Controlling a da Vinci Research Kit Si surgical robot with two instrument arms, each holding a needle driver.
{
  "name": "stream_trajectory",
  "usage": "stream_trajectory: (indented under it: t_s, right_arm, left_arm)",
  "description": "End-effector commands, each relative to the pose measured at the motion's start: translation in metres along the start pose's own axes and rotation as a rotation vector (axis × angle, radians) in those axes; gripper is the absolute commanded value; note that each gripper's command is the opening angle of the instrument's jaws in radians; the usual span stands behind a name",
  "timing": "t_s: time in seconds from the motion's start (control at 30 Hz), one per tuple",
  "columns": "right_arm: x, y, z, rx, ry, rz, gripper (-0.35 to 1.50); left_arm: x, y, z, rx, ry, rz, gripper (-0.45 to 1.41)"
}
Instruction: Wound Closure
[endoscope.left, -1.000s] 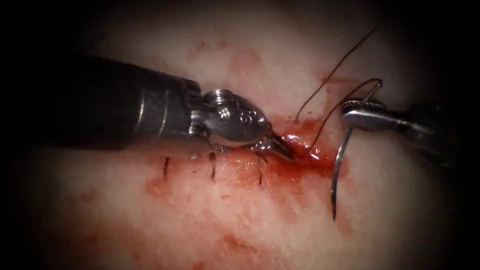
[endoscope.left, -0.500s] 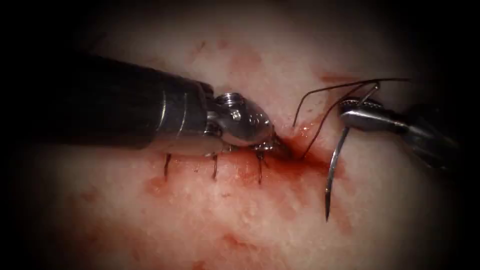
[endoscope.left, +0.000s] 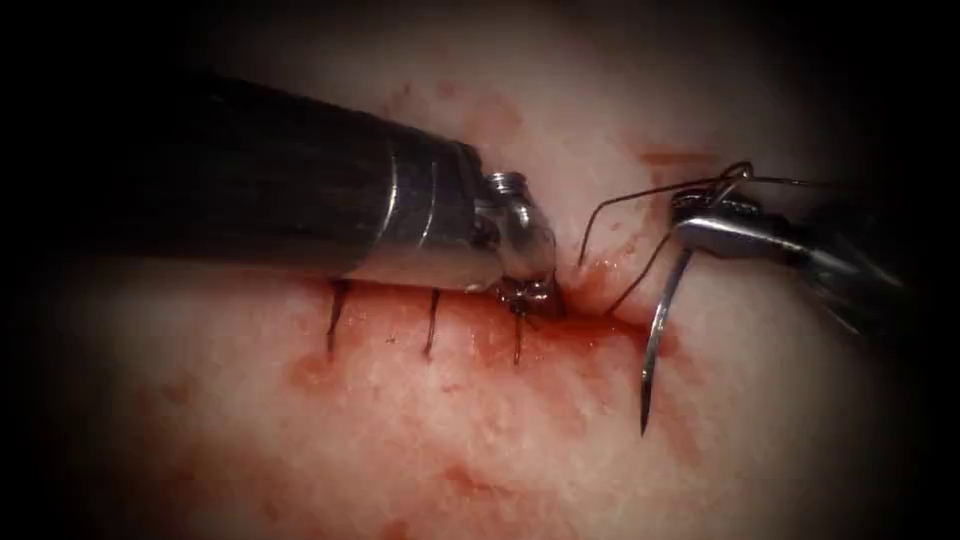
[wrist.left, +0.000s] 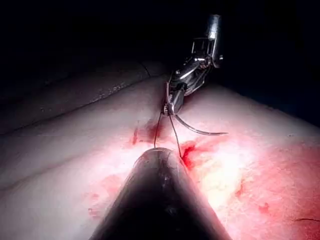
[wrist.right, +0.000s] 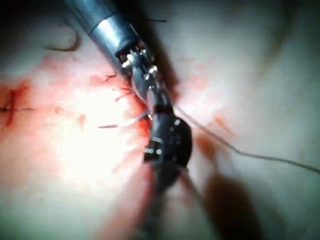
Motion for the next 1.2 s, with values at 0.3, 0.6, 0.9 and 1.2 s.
stream_trajectory:
  t_s: [0.3, 0.6, 0.9, 1.2]
  right_arm:
    - [0.0000, 0.0024, 0.0023, -0.066, 0.017, -0.123, -0.35]
    - [-0.0029, 0.0048, 0.0029, -0.173, -0.035, -0.247, -0.35]
    - [-0.0032, 0.0050, 0.0035, -0.182, -0.054, -0.370, -0.35]
    - [-0.0039, 0.0025, 0.0043, -0.095, -0.079, -0.454, -0.35]
  left_arm:
    - [0.0010, 0.0006, -0.0012, -0.057, 0.068, 0.061, -0.45]
    - [0.0012, 0.0029, -0.0021, -0.085, 0.065, 0.103, -0.45]
    - [0.0009, 0.0038, -0.0025, -0.097, 0.061, 0.122, -0.45]
    - [0.0008, 0.0043, -0.0036, -0.111, 0.067, 0.131, -0.45]
